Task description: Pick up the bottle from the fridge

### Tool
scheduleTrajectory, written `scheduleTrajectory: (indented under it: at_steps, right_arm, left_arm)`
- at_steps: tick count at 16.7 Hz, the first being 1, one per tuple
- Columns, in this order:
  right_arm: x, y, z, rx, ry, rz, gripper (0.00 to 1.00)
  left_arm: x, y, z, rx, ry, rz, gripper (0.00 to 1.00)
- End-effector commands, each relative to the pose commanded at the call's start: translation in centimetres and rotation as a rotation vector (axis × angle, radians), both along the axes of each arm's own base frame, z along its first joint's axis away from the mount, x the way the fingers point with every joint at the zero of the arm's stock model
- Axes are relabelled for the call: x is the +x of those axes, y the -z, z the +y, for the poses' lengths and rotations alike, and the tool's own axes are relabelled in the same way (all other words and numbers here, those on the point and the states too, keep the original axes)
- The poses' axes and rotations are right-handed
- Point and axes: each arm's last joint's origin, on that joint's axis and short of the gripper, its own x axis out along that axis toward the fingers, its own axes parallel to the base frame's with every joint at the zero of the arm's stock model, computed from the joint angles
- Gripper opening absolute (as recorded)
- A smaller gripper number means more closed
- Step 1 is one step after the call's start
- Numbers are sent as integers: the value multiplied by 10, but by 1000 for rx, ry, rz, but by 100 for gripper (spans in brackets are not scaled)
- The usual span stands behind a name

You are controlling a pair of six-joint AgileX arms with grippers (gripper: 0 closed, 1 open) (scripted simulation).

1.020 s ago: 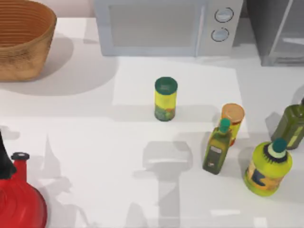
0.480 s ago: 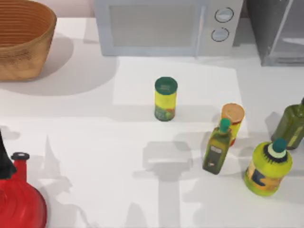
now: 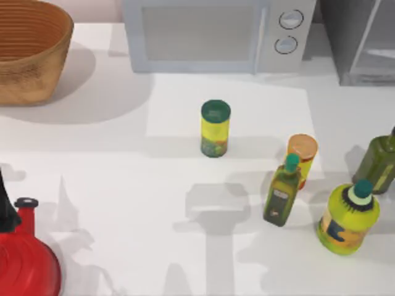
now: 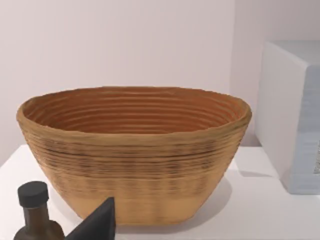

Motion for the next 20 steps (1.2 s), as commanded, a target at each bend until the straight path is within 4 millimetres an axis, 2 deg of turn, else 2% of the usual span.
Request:
scheduleTrajectory:
  at_steps: [6,11,15,18,20]
  right_arm:
    - [7,-11,8,-17,1,35,0]
    - [30,-40,35,-56,3,72,0]
    - [58,-63,85,-80,-1,74,0]
    - [72,-70,141,-79,-6,57,0]
    - [72,-69,186,-63,-10,40,0]
  left_arm:
    - [0,0,0,0,0,0,100]
    - [0,0,0,0,0,0,100]
    - [0,0,0,0,0,0,100]
    - [0,0,0,0,0,0,100]
    - [0,0,0,0,0,0,100]
